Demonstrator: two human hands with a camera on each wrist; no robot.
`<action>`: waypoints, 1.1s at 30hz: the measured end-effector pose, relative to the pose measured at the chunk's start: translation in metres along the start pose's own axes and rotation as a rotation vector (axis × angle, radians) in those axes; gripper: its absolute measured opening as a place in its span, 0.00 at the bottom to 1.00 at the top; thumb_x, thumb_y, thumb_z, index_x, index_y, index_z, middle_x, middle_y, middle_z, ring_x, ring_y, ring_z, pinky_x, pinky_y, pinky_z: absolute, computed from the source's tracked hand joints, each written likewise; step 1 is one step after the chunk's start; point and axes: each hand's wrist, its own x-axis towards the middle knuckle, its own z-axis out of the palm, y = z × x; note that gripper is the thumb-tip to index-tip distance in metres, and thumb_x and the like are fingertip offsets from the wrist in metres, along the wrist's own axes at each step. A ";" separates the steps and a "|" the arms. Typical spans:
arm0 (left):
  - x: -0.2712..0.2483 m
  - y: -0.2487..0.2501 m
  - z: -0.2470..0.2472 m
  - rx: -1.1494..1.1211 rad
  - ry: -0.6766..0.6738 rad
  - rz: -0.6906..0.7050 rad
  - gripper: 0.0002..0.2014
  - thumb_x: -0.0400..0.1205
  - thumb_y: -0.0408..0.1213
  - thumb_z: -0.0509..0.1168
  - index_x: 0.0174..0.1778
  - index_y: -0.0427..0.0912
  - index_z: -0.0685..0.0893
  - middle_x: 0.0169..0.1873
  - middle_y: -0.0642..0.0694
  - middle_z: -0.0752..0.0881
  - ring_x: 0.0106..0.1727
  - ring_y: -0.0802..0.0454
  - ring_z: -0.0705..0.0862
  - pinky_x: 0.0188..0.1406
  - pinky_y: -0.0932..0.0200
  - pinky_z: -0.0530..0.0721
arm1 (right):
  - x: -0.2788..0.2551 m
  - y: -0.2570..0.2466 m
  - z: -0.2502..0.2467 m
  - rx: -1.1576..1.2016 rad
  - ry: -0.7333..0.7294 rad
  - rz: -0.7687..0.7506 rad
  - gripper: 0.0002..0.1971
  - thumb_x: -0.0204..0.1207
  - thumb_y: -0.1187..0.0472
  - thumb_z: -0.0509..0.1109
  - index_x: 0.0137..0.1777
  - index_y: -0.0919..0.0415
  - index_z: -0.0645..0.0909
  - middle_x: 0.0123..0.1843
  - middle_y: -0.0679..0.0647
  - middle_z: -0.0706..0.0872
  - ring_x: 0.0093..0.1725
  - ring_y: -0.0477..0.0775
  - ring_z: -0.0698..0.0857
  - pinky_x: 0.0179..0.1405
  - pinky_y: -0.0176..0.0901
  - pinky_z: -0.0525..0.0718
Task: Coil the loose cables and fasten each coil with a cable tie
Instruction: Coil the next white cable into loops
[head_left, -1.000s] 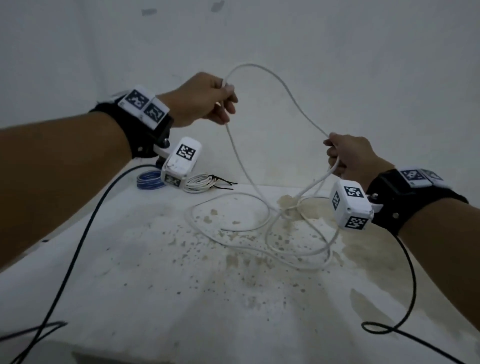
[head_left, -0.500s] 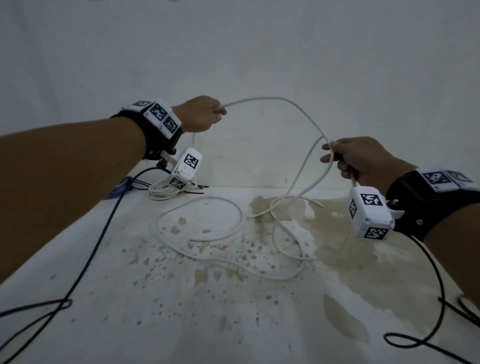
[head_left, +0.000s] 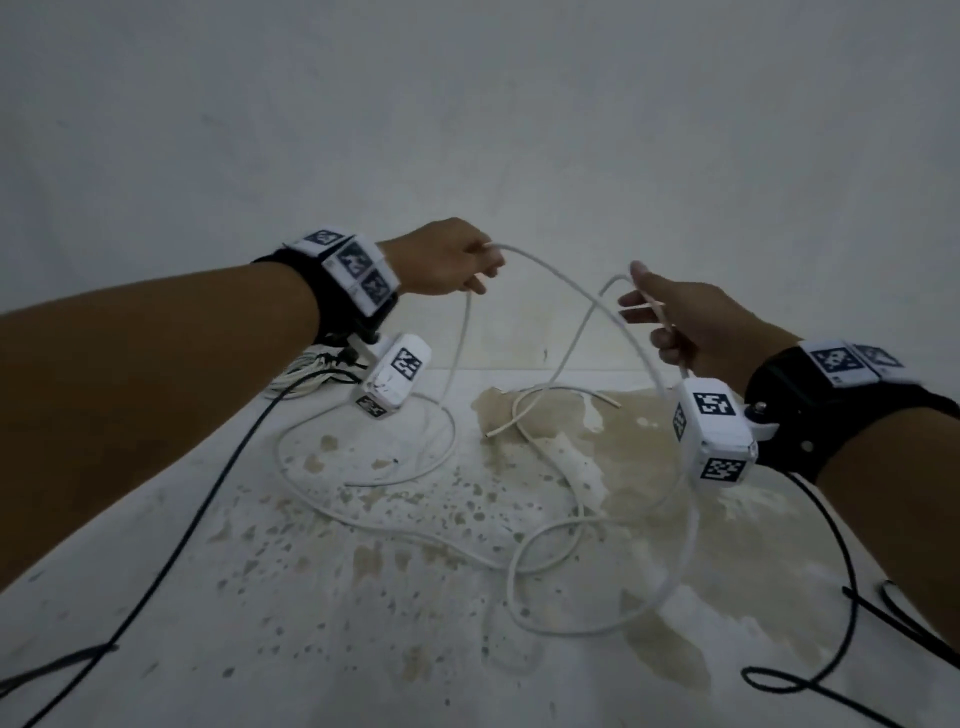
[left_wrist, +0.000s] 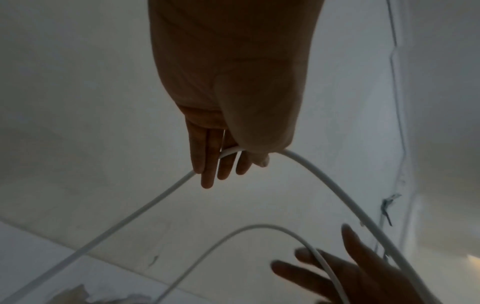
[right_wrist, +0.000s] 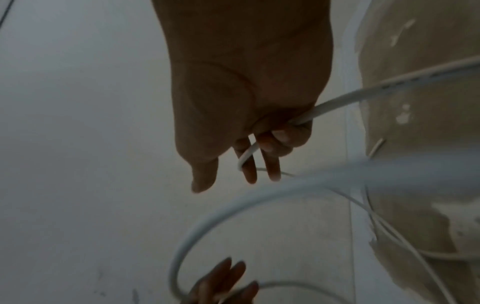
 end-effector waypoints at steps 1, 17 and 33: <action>0.003 0.010 0.005 0.058 -0.013 0.027 0.18 0.90 0.43 0.57 0.62 0.32 0.84 0.56 0.45 0.88 0.51 0.49 0.91 0.57 0.54 0.87 | -0.002 -0.003 0.006 0.022 -0.084 0.015 0.30 0.74 0.34 0.68 0.56 0.63 0.82 0.51 0.56 0.92 0.26 0.48 0.66 0.22 0.38 0.65; -0.041 -0.036 0.049 0.169 -0.207 -0.238 0.13 0.86 0.40 0.65 0.53 0.31 0.82 0.45 0.37 0.90 0.42 0.44 0.92 0.40 0.52 0.92 | 0.002 0.011 0.002 -0.090 0.053 0.031 0.16 0.85 0.51 0.65 0.43 0.64 0.82 0.30 0.52 0.75 0.25 0.49 0.66 0.21 0.39 0.63; -0.067 -0.005 0.072 -0.643 -0.047 -0.519 0.35 0.86 0.64 0.50 0.52 0.31 0.86 0.37 0.40 0.91 0.31 0.51 0.87 0.31 0.61 0.85 | -0.004 0.000 0.080 -0.204 -0.175 -0.100 0.12 0.78 0.58 0.76 0.44 0.69 0.86 0.35 0.56 0.88 0.18 0.45 0.71 0.16 0.33 0.67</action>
